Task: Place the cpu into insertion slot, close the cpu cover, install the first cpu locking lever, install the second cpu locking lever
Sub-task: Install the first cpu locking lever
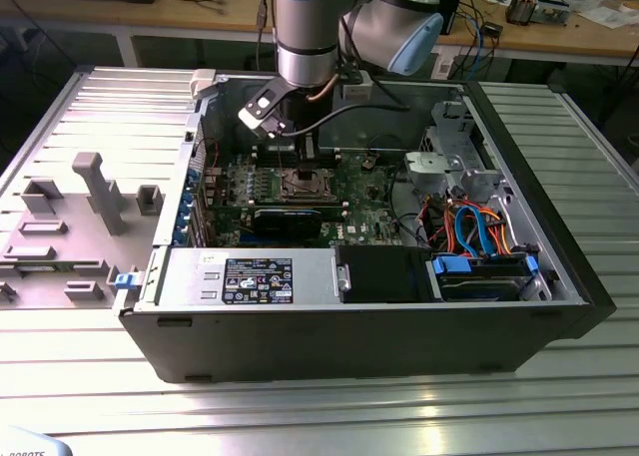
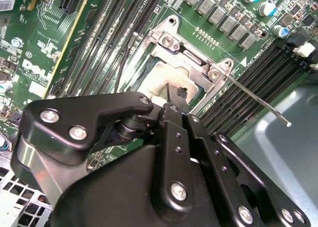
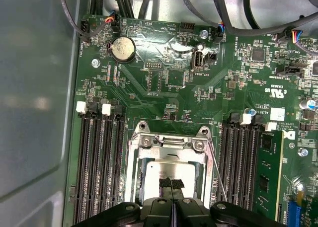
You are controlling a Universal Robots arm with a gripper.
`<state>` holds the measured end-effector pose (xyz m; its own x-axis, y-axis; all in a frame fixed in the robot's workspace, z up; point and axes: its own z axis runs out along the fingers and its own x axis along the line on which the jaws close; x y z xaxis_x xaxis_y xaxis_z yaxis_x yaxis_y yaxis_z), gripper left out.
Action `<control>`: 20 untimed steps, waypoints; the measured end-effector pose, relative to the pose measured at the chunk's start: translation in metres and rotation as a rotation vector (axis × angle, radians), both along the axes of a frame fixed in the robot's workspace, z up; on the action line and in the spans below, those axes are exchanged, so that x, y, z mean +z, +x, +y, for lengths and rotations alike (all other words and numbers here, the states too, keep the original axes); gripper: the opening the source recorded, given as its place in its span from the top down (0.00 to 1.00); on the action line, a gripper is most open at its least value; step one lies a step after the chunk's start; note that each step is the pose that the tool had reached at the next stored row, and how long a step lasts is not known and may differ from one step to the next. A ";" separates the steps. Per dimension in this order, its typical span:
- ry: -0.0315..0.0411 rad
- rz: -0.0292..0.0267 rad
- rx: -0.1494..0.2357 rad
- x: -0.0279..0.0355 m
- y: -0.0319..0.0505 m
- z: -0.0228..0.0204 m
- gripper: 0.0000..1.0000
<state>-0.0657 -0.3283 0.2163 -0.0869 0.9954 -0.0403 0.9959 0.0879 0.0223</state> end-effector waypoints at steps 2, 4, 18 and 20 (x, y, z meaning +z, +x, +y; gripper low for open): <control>0.0002 -0.0001 0.000 0.0007 0.0000 0.0000 0.89; 0.0000 0.0000 0.000 0.0014 0.0000 0.0000 0.89; 0.0003 -0.0002 0.000 0.0113 0.0000 0.0001 0.89; -0.0001 0.0001 0.000 0.0121 0.0000 0.0000 0.89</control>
<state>-0.0657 -0.3283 0.2284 -0.0869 0.9954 -0.0404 0.9959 0.0878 0.0223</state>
